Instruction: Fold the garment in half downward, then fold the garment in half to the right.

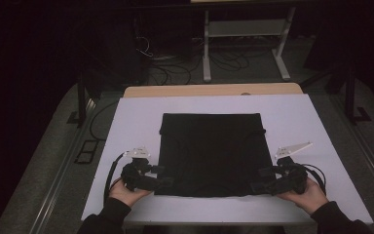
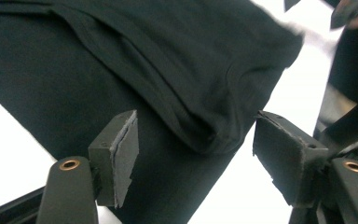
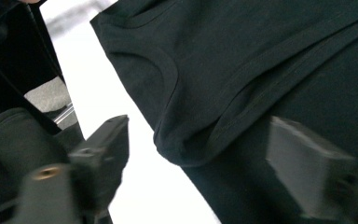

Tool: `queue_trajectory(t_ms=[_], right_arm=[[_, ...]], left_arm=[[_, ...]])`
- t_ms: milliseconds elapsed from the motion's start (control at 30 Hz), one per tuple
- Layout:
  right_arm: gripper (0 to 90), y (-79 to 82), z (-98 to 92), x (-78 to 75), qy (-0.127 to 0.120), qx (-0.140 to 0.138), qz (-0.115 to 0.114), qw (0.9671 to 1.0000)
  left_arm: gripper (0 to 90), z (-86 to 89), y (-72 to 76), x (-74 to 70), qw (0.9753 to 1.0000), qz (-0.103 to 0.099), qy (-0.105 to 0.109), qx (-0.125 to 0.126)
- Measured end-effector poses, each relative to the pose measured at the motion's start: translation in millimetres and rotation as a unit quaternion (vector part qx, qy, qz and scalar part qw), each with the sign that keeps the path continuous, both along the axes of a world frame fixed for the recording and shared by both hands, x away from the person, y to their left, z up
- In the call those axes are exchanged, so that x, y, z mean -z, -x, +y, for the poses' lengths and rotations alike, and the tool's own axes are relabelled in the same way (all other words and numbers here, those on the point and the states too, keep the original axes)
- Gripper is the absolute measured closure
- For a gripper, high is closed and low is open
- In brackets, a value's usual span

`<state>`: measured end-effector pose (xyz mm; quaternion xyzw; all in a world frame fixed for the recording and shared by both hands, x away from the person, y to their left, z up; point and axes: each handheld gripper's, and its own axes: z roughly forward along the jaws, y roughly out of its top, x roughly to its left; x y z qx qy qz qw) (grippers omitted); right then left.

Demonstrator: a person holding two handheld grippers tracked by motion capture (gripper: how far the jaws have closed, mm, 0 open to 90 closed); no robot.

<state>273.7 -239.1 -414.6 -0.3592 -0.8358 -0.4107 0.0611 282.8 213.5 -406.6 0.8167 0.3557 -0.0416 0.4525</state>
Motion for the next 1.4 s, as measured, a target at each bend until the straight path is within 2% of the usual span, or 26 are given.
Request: queue_trajectory(t_ms=[100,167,233,400,867,1167,1400], right_arm=[[0.0,0.4,2.4,-1.2,0.007,0.006,-0.007,0.9999],[0.0,1.4,4.8,-2.7,0.017,0.016,-0.023,0.9995],[0.0,1.2,6.8,-4.1,0.017,0.014,-0.028,0.9994],[0.0,-2.1,12.7,-5.4,0.029,0.008,-0.043,0.9986],[0.0,-24.2,23.2,-28.8,0.028,0.016,-0.091,0.9953],[0.0,-47.2,39.5,-41.3,0.023,0.009,-0.11,0.9937],[0.0,-65.2,56.7,-43.8,0.028,0.002,-0.115,0.993]], left_arm=[[24.4,7.8,-0.9,-0.4,0.9995,0.004,0.02,-0.023],[22.1,12.8,-0.9,-0.6,0.9988,0.006,0.035,-0.035],[16.1,17.0,-0.5,0.1,0.9979,0.007,0.047,-0.044],[0.0,23.9,-1.5,4.8,0.9968,0.019,0.046,-0.063],[0.0,32.8,-0.5,13.2,0.9936,0.045,0.041,-0.096],[0.0,34.1,0.7,16.4,0.9925,0.06,0.039,-0.099],[0.0,32.5,0.9,18.7,0.9926,0.067,0.033,-0.096]])
